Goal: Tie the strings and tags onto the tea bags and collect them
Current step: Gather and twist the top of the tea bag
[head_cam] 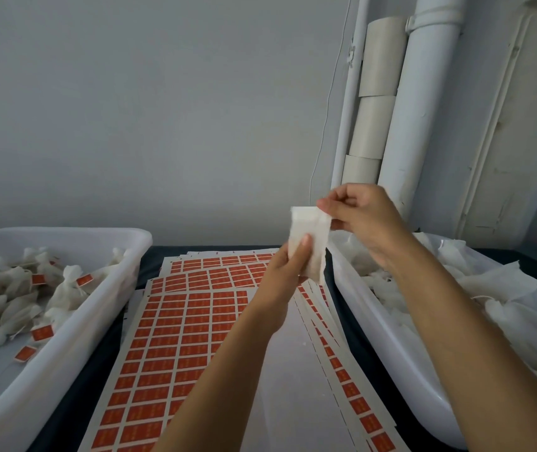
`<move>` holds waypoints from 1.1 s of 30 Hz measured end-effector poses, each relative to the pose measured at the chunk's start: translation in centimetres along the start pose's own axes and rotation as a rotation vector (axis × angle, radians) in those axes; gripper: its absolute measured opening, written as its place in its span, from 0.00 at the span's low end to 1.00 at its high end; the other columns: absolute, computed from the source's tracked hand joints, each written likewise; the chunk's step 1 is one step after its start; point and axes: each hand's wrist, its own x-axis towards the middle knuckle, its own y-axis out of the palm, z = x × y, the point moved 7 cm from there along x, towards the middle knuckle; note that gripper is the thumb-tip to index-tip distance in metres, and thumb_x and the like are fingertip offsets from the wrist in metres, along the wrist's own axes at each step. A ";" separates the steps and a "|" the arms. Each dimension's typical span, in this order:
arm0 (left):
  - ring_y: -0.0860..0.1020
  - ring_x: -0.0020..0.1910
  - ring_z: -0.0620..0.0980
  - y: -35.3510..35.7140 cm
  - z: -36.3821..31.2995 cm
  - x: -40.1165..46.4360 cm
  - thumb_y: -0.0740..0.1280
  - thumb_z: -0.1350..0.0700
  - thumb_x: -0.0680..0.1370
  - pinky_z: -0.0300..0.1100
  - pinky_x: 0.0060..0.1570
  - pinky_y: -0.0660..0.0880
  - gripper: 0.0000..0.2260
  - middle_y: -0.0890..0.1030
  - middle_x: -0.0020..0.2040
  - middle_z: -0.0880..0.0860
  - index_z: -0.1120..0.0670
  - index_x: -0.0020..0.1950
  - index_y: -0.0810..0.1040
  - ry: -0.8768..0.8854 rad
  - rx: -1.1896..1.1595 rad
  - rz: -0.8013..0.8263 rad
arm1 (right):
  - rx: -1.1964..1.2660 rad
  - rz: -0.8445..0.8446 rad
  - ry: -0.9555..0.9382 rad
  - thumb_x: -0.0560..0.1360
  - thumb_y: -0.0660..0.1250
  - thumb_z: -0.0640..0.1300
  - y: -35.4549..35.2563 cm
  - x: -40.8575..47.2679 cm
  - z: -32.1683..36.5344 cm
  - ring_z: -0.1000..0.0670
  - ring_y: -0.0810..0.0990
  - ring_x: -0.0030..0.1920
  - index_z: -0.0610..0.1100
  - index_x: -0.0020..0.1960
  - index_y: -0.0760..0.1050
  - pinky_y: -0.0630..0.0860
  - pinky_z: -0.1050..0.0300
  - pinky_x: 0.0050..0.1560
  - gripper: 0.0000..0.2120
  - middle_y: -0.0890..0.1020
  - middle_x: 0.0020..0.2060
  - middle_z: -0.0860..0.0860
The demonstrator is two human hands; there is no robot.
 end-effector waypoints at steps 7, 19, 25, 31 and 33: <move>0.81 0.49 0.52 -5.2 -0.3 -1.9 0.68 0.49 0.73 0.40 0.44 0.80 0.12 0.82 0.49 0.52 0.54 0.52 0.79 0.101 0.059 -0.138 | 0.090 -0.019 0.020 0.73 0.70 0.40 5.2 -1.5 -3.9 0.52 0.75 0.34 0.38 0.41 0.75 0.75 0.60 0.37 0.06 0.76 0.32 0.48; 0.76 0.42 0.48 -13.1 3.8 -4.9 0.66 0.48 0.76 0.34 0.35 0.69 0.12 0.78 0.42 0.50 0.57 0.47 0.78 0.062 0.627 -0.682 | -0.116 -0.168 -0.140 0.77 0.64 0.42 11.5 -5.8 -9.4 0.62 0.75 0.41 0.47 0.46 0.72 0.72 0.73 0.39 0.02 0.75 0.38 0.59; 0.72 0.31 0.44 -13.0 2.7 -5.6 0.65 0.59 0.78 0.30 0.30 0.64 0.13 0.72 0.31 0.45 0.50 0.33 0.70 0.166 0.772 -0.766 | -0.021 0.120 -0.128 0.75 0.66 0.48 15.0 -7.4 -10.6 0.62 0.76 0.47 0.51 0.50 0.71 0.73 0.73 0.43 0.06 0.78 0.44 0.59; 0.81 0.46 0.43 -11.0 2.6 -5.3 0.67 0.67 0.74 0.29 0.35 0.75 0.15 0.78 0.44 0.41 0.52 0.57 0.76 0.298 0.663 -0.440 | 0.141 0.139 0.038 0.72 0.70 0.50 15.4 -7.7 -12.1 0.63 0.76 0.51 0.55 0.53 0.70 0.77 0.70 0.41 0.12 0.77 0.51 0.61; 0.79 0.48 0.39 -9.9 2.7 -5.3 0.67 0.65 0.75 0.30 0.38 0.77 0.21 0.78 0.51 0.40 0.49 0.65 0.71 0.325 0.643 -0.322 | 0.143 0.010 0.050 0.74 0.69 0.46 14.2 -7.3 -12.3 0.64 0.78 0.47 0.54 0.52 0.72 0.78 0.68 0.38 0.09 0.78 0.48 0.61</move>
